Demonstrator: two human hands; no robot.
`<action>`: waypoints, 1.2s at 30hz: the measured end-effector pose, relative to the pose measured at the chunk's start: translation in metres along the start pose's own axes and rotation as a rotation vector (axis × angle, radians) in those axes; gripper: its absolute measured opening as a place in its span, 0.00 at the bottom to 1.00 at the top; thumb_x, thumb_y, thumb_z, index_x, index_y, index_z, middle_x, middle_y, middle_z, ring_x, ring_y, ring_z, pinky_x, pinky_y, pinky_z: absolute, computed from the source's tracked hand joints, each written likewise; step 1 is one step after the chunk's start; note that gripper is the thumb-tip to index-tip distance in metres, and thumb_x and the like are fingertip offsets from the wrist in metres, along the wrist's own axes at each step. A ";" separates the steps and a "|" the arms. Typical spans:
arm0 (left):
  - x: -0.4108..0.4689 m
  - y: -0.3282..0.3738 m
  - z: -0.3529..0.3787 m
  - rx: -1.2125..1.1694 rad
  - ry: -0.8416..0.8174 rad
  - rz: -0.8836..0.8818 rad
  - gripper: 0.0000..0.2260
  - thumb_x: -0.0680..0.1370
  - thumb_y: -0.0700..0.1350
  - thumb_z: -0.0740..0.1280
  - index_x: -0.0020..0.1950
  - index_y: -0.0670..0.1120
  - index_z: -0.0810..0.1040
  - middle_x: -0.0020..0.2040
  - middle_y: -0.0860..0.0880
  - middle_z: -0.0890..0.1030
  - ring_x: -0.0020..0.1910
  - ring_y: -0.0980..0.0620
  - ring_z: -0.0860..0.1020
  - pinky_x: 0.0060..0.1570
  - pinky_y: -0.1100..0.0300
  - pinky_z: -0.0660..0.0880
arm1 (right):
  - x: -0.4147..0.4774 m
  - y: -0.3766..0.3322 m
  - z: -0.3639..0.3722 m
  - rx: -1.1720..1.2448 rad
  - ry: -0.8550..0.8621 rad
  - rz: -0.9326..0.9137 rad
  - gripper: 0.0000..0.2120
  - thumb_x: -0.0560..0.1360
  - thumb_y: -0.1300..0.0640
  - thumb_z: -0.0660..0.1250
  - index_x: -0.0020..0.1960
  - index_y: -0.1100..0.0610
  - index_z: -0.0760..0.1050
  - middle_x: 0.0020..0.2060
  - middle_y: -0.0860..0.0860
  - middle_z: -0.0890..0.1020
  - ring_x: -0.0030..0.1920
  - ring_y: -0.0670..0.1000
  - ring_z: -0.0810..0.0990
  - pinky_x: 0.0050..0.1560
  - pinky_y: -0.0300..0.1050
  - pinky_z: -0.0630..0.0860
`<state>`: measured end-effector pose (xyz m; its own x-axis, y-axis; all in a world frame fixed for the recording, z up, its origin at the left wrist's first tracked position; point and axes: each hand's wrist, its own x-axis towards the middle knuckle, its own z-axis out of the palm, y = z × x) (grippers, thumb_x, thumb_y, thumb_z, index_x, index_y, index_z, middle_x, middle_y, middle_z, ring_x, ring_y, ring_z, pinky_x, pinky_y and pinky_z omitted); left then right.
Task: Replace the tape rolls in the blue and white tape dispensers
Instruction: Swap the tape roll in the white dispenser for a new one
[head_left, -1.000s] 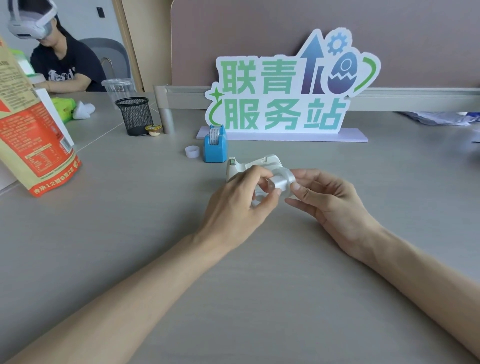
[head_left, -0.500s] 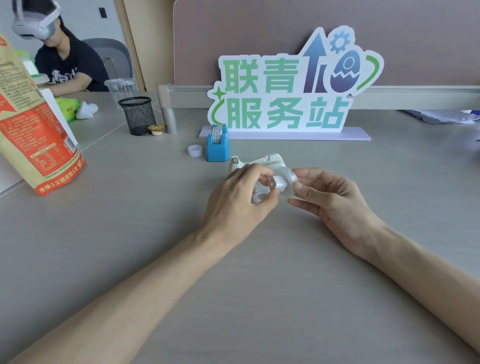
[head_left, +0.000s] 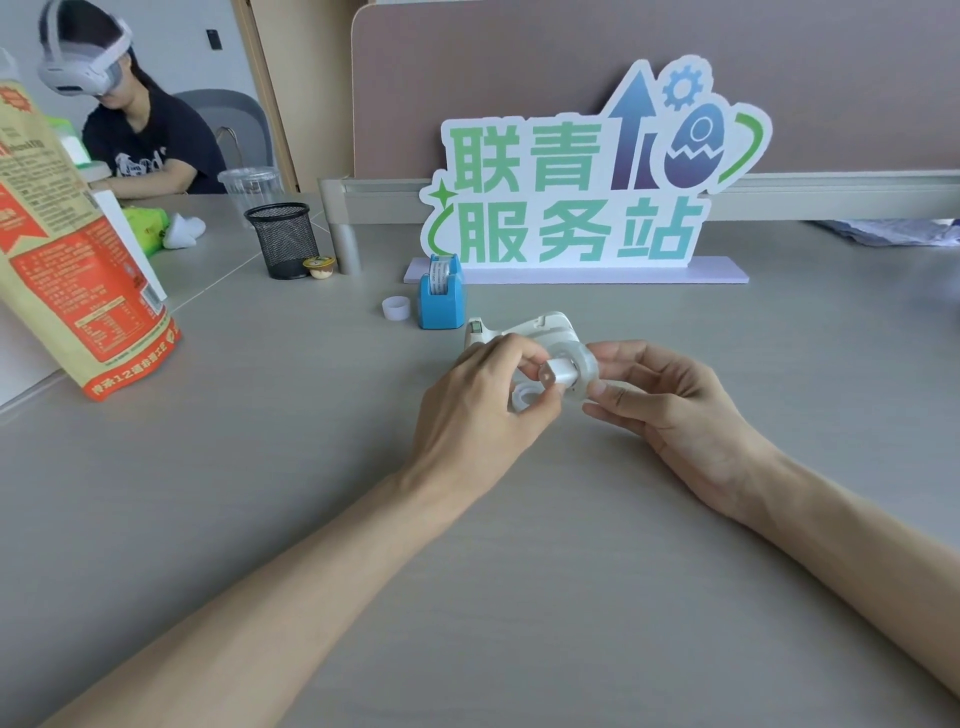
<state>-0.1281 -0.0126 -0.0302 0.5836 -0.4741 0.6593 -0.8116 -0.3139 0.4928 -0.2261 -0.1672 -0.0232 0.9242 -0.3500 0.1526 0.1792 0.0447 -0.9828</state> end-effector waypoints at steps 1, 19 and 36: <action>0.000 0.000 0.000 0.001 -0.003 -0.007 0.08 0.70 0.48 0.72 0.46 0.51 0.76 0.43 0.57 0.81 0.38 0.58 0.71 0.39 0.54 0.75 | 0.000 0.000 0.000 -0.006 -0.003 -0.003 0.13 0.74 0.70 0.67 0.54 0.57 0.80 0.47 0.51 0.86 0.50 0.48 0.83 0.52 0.41 0.79; -0.002 0.002 -0.003 0.007 -0.074 -0.078 0.09 0.69 0.49 0.72 0.45 0.50 0.75 0.41 0.56 0.82 0.43 0.58 0.79 0.43 0.54 0.77 | -0.002 -0.001 0.004 -0.193 0.018 -0.063 0.10 0.72 0.66 0.72 0.50 0.55 0.79 0.39 0.46 0.84 0.47 0.46 0.82 0.55 0.46 0.79; 0.001 0.005 -0.001 -0.144 -0.068 -0.195 0.12 0.64 0.53 0.70 0.41 0.49 0.75 0.37 0.55 0.82 0.41 0.53 0.80 0.45 0.52 0.78 | -0.006 -0.003 0.011 -0.404 0.040 -0.161 0.11 0.76 0.63 0.69 0.58 0.58 0.81 0.49 0.47 0.87 0.50 0.42 0.85 0.53 0.32 0.77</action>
<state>-0.1320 -0.0136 -0.0264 0.7216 -0.4715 0.5069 -0.6689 -0.2862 0.6861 -0.2280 -0.1552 -0.0202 0.8799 -0.3589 0.3113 0.1666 -0.3805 -0.9096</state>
